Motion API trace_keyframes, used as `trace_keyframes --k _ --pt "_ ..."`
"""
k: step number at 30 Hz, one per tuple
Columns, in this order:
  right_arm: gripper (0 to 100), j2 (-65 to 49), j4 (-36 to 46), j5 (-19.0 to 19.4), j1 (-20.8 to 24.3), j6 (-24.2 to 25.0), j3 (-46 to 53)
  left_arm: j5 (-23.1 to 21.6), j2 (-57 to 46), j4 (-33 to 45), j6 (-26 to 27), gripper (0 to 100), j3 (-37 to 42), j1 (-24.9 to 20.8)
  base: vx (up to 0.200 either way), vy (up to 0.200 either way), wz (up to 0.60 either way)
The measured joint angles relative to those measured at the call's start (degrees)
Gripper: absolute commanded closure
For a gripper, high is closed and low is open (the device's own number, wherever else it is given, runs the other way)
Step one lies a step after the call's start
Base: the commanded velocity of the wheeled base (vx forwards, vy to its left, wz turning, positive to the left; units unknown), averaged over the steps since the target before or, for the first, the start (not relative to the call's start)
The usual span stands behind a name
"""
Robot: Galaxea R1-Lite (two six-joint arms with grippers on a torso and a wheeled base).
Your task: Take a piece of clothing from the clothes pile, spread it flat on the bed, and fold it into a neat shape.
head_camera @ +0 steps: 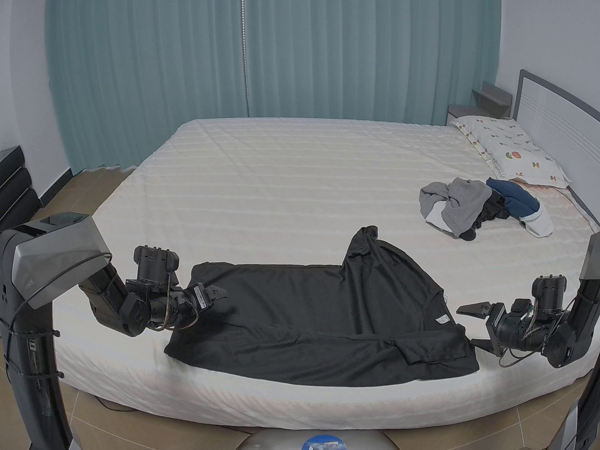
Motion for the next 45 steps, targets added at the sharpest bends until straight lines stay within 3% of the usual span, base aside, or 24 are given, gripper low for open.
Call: trace_keyframes --k 12,13,23,32,38,45 --pt "0 0.0 0.0 0.0 0.1 -0.1 0.1 1.5 1.9 0.3 0.0 0 -1.0 -0.3 0.0 0.0 0.0" --pt "0 0.0 0.0 0.0 0.1 -0.1 0.1 1.5 2.0 0.3 0.0 100 -1.1 -0.3 0.0 0.0 0.0" --pt "0 -0.1 -0.1 -0.1 0.0 -0.1 0.1 5.3 2.1 0.3 -0.2 100 -0.5 -0.3 0.0 0.0 0.0" --pt "0 -0.4 -0.1 -0.3 0.0 -0.2 0.2 5.7 0.5 0.2 -0.5 100 2.1 0.0 0.0 0.0 0.0" --pt "0 -1.2 -2.1 -2.8 0.6 -0.8 0.1 5.7 -2.6 0.2 -1.1 100 4.1 0.2 0.0 0.0 0.0" --pt "0 -1.3 -2.2 -5.1 4.2 -2.3 -1.0 5.9 -5.8 0.5 -2.6 100 5.8 0.5 0.0 0.0 0.0"
